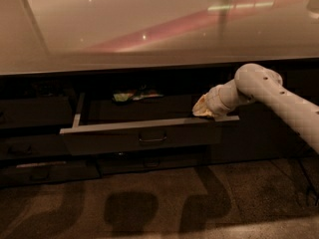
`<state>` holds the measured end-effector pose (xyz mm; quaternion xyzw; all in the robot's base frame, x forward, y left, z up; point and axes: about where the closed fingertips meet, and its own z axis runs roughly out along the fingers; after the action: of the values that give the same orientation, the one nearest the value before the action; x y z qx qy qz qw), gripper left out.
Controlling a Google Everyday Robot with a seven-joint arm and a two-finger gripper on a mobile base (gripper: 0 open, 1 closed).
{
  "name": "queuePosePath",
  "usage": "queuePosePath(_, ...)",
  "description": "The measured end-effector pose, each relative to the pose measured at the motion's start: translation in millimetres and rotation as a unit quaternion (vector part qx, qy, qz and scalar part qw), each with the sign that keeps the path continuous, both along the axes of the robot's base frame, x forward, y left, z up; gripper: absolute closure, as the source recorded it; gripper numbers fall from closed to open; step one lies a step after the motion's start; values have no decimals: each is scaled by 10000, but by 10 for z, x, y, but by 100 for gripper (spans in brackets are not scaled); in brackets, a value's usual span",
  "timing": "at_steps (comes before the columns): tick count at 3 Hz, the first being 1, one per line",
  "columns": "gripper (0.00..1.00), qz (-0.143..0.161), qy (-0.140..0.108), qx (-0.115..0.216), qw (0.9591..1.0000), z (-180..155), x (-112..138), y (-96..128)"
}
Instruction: Open top drawer
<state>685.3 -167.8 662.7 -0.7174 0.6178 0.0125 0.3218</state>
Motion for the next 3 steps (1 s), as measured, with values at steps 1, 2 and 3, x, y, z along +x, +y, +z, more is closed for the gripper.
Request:
queuePosePath(1,100,97,-26,-75,9999,-48,-126,56)
queuePosePath(2,81,110,-87,-329,9994,-136,-302,67)
queuePosePath(3,58,116,-169,-745,9970,-257,-543,69)
